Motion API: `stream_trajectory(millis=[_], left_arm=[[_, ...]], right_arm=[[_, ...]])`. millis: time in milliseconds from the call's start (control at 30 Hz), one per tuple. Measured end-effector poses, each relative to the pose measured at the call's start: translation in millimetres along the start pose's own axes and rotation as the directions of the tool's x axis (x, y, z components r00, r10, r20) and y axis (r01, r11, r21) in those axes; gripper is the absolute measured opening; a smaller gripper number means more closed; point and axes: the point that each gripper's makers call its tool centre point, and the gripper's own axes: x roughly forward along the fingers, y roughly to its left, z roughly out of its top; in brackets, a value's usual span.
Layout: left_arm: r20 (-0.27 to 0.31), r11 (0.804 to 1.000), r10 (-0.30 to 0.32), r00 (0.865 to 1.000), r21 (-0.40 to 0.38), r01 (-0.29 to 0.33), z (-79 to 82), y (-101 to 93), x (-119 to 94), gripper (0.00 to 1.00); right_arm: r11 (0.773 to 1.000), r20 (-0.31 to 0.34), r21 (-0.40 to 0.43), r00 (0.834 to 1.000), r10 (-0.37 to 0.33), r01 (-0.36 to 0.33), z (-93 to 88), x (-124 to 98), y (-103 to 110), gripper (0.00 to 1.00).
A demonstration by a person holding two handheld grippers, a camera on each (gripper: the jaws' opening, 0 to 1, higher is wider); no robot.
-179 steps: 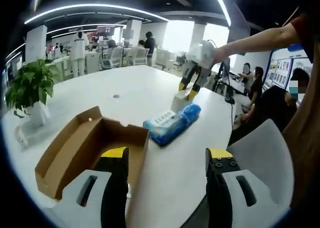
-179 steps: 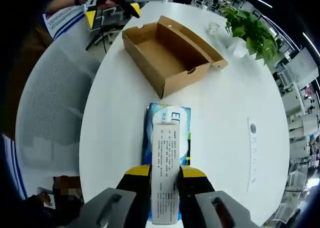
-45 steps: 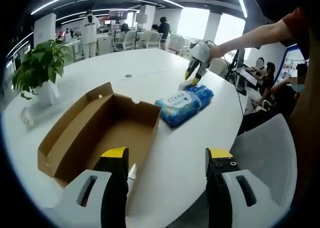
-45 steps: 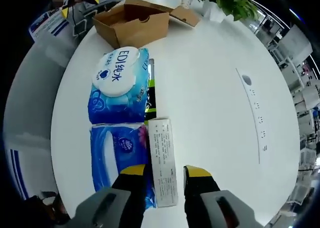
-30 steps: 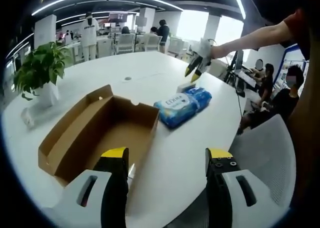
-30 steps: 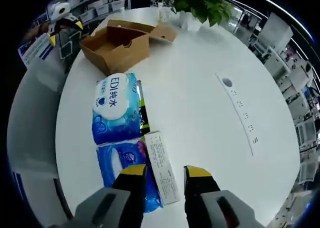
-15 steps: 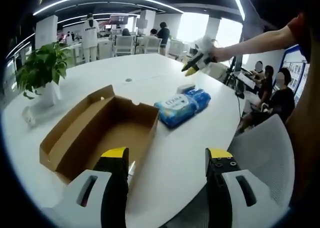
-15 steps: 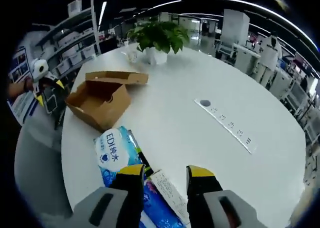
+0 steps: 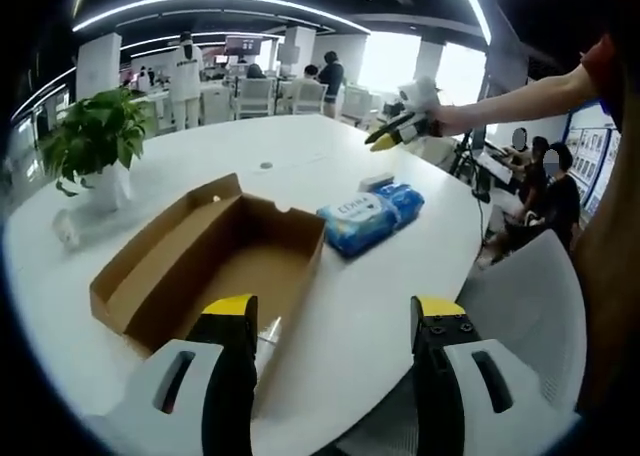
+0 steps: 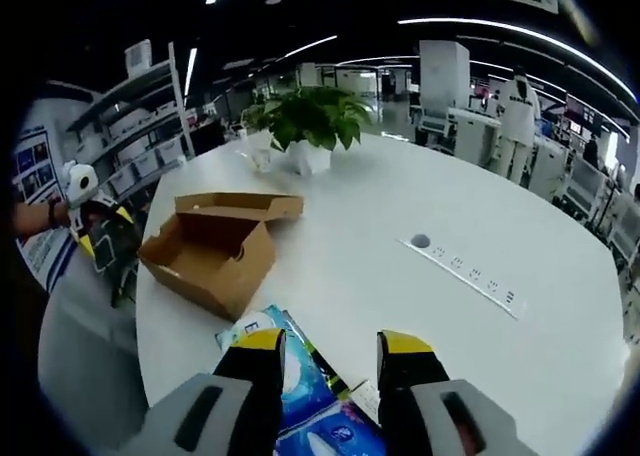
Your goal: Operate the shoe box by opening the lid, removing the specified soft item, and placing it in the target area until the item is outside and the box remains undamaged.
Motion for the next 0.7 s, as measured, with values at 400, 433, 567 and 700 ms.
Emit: stream_trajectory(millis=[400, 433, 567, 700], left_arm=[[0.034, 0.999, 0.018, 0.999, -0.029, -0.017, 1.9, 8.6, -14.4, 0.62], [0.036, 0.999, 0.021, 0.999, -0.032, -0.020, 1.6, 10.2, -15.1, 0.62], [0.035, 0.999, 0.022, 0.999, -0.032, -0.021, 0.9, 14.8, -15.7, 0.62], [0.042, 0.999, 0.024, 0.999, -0.045, -0.023, 3.7, 23.7, -15.2, 0.61]], right_arm=[[0.999, 0.045, -0.007, 0.998, 0.040, -0.040, 18.0, 6.9, 36.8, 0.33], [0.999, 0.046, -0.011, 0.998, 0.042, -0.041, 18.9, 7.4, 39.0, 0.34], [0.998, 0.048, -0.020, 0.997, 0.053, -0.052, 20.5, 8.3, 51.3, 0.34], [0.998, 0.055, -0.037, 0.997, 0.060, -0.058, 21.9, 7.9, 66.2, 0.35]])
